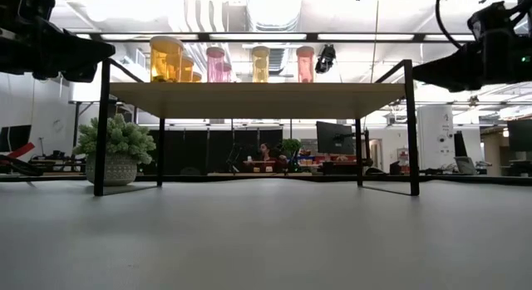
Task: Pick and place medicine bottles onto shelf by color
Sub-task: Return to Home Position
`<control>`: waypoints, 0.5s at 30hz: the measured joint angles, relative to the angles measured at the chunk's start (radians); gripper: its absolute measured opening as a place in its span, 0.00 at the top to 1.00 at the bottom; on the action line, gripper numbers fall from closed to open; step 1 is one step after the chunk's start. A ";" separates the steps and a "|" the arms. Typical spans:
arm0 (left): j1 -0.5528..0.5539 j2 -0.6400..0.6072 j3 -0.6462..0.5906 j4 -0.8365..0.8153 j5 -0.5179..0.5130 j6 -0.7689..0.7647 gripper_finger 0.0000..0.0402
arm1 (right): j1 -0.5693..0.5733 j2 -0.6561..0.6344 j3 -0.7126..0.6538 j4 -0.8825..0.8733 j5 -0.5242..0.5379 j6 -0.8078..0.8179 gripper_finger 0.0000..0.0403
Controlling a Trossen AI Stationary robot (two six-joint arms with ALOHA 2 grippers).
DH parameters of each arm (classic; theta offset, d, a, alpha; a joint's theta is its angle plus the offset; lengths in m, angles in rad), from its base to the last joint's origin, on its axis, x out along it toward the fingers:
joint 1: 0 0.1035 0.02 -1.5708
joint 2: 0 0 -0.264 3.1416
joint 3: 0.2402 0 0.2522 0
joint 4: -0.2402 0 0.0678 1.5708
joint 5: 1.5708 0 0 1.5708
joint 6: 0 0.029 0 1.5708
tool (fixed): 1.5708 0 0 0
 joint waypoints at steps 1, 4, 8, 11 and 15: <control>0.000 0.000 0.000 0.000 0.000 0.000 1.00 | 0.002 -0.009 0.000 -0.002 -0.005 -0.016 0.58; 0.000 0.000 0.000 0.000 0.000 0.000 1.00 | 0.002 -0.045 0.000 -0.004 -0.006 0.000 0.58; 0.000 -0.003 0.000 -0.001 0.000 0.000 1.00 | 0.001 -0.041 0.000 -0.007 -0.009 0.161 0.58; 0.000 -0.003 -0.001 -0.002 0.000 0.000 1.00 | -0.001 -0.031 0.000 -0.008 -0.034 0.251 0.58; 0.000 -0.001 -0.001 -0.002 0.000 0.000 1.00 | -0.001 -0.030 0.000 -0.003 -0.030 0.255 0.58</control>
